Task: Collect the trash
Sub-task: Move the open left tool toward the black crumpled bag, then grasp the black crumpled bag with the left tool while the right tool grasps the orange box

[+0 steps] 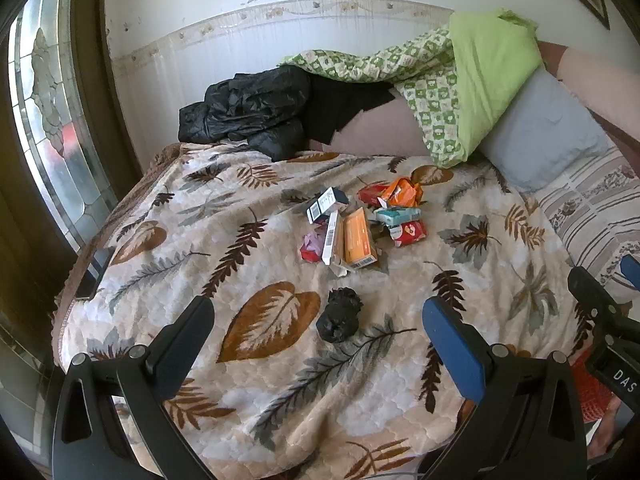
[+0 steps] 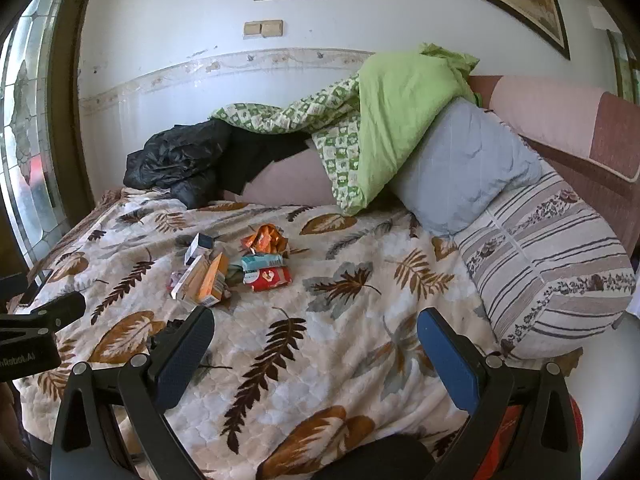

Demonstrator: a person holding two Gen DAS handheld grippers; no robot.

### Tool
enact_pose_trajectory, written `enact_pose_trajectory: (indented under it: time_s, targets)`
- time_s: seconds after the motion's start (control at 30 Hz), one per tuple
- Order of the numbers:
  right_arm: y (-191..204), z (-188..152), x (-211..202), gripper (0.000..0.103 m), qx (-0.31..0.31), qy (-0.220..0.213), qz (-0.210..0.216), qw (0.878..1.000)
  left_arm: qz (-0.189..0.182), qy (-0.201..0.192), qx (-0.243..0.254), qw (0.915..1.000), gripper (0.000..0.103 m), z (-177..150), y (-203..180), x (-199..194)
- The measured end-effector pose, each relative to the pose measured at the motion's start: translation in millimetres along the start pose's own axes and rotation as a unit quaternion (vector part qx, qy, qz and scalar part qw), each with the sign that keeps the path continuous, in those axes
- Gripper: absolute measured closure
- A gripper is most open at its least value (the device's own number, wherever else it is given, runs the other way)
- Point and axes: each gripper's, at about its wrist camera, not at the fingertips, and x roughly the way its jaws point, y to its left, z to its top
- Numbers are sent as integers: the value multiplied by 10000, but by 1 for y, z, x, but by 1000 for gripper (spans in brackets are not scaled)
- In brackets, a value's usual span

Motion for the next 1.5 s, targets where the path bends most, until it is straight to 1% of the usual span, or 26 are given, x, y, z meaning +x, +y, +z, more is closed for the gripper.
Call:
enact_pose_trajectory:
  time_s: [0.37,0.5,0.67,0.77,0.87,1.03,1.1,1.17,1.23,1.3,1.43,1.5]
  targets:
    - [2,-2,24,1,-38,212,57,9998,40,240,-17,9997,0,2,0,28]
    - [3,-3,37,1,-67,329,77,9994,59,345,-111,9993,0,1,8,44]
    - [6,-6,54,1,-82,516,165,9985,-24,355,-288,9989,0,1,26,66]
    - [6,-6,67,1,-31,631,277,9976,-150,353,-368,9986,0,-1,38,87]
    - [6,-7,90,1,37,838,465,9954,-337,440,-250,9981,1,-4,41,111]
    - [14,-8,122,1,134,1176,801,9897,-956,809,-121,9921,3,-15,32,149]
    - [21,-9,133,1,100,1253,895,9880,-1081,962,-100,9894,6,-19,27,165]
    - [26,-8,141,3,70,1296,1000,9865,-1140,1124,-59,9871,20,-21,21,180]
    - [32,-7,152,5,70,1385,1151,9836,-1231,1295,-44,9839,30,-25,16,195]
    - [36,-5,163,7,86,1456,1256,9813,-1254,1405,-69,9821,30,-26,13,208]
    - [44,0,179,10,19,1490,1357,9795,-1256,1484,-93,9809,31,-27,9,225]
    - [49,2,190,11,-67,1485,1382,9792,-1300,1566,-136,9790,42,-28,8,232]
